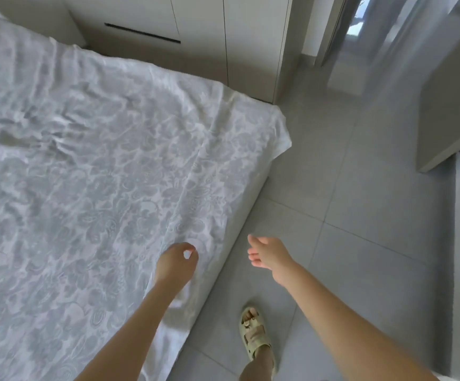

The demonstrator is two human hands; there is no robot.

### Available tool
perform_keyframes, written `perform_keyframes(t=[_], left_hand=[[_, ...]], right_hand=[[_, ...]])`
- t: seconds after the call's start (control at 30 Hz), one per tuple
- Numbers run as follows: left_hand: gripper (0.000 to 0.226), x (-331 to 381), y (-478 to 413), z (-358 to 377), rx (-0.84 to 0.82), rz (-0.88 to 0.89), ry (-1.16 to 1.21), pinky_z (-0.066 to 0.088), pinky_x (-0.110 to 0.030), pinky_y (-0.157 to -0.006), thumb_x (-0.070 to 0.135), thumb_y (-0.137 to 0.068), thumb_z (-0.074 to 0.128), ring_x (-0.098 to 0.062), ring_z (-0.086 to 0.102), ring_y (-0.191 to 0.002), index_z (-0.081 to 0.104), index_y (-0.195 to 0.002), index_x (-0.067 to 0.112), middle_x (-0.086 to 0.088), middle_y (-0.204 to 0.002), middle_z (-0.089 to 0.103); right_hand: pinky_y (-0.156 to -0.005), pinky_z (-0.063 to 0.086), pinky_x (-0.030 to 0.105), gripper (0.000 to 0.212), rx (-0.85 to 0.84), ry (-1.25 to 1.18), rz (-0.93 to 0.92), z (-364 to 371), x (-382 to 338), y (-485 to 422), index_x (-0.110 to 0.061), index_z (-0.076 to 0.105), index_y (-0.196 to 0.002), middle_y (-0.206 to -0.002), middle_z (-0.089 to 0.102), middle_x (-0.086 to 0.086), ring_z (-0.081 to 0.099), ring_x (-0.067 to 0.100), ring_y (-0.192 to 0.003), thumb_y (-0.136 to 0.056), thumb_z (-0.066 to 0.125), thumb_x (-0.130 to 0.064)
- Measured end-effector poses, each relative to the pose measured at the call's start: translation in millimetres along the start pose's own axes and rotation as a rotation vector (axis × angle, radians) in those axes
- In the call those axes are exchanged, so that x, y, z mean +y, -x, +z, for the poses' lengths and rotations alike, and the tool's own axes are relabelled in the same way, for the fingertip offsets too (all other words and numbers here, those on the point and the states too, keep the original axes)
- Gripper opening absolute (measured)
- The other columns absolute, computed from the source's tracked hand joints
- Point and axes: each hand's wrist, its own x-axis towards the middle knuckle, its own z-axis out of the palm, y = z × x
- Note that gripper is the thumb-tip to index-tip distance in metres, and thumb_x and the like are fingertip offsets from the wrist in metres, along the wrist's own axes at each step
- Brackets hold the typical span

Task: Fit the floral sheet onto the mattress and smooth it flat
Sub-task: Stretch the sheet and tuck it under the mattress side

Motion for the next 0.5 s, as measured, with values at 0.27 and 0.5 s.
perform_keyframes(t=[0.27,0.5], left_hand=[[0.050,-40,-124,13,0.076,-0.140,-0.041,0.049,-0.025,-0.064,0.015,-0.095,0.043,-0.021,0.062,-0.074,0.036,-0.142,0.031,-0.001,-0.147,0.041],[0.067,-83,-151,13,-0.109,-0.327,0.195,0.043,-0.005,-0.075,-0.006,-0.090,0.036,-0.012,0.049,-0.120,0.030,-0.145,0.032,0.014,-0.142,0.043]], right_hand=[[-0.085,0.045,0.032,0.042,-0.170,0.215,0.140,63,4,-179,-0.013,0.053,-0.120,-0.113,0.054,0.005,0.057,0.023,-0.100,-0.093,0.053,-0.045],[-0.051,0.047,0.036,0.038,-0.017,0.708,-0.308,32,15,-197,-0.005,0.046,-0.057,-0.063,0.061,0.032,0.063,0.037,-0.058,-0.089,0.056,-0.023]])
